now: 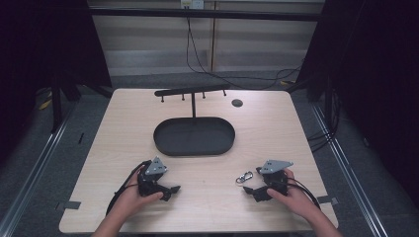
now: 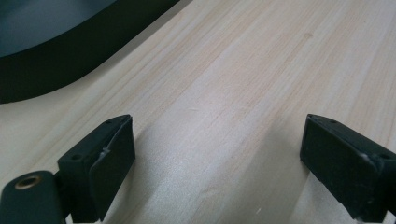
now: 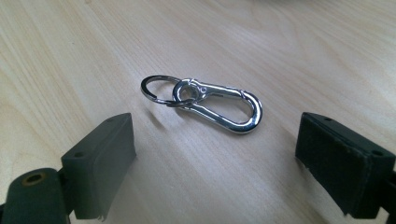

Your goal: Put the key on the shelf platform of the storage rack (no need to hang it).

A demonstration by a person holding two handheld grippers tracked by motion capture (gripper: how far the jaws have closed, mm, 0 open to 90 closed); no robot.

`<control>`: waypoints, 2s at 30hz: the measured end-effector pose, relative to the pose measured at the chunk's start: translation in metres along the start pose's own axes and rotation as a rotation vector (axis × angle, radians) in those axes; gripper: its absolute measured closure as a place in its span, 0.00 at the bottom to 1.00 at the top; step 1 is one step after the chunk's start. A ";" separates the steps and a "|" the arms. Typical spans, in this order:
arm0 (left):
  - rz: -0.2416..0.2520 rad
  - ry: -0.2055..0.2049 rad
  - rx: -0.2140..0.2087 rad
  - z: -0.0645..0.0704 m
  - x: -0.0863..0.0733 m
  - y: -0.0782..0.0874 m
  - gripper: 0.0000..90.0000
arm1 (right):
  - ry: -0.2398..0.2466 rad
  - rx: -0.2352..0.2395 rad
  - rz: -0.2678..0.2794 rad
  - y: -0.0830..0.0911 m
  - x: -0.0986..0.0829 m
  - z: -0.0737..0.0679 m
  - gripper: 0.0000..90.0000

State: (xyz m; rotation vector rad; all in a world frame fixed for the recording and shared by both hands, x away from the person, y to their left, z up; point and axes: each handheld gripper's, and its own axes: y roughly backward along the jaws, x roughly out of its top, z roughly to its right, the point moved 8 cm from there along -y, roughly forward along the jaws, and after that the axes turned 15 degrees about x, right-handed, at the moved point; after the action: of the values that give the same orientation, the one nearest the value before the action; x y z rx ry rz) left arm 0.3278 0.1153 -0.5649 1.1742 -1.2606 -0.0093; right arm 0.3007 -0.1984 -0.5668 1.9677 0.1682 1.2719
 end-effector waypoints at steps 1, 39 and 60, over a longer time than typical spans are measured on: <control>0.001 0.000 0.003 0.000 0.000 0.000 0.11 | -0.005 -0.003 0.001 0.000 0.000 0.000 0.13; 0.000 0.000 0.002 0.000 0.000 0.000 0.11 | 0.132 0.166 -0.590 -0.008 0.044 0.002 0.41; -0.001 -0.002 0.004 0.000 0.000 0.000 0.11 | 0.001 0.196 -0.726 -0.014 0.050 -0.001 0.81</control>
State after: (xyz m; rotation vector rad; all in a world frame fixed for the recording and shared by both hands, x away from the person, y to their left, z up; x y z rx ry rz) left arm 0.3279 0.1156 -0.5650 1.1780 -1.2627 -0.0089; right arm 0.3282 -0.1641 -0.5400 1.8004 0.9428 0.7920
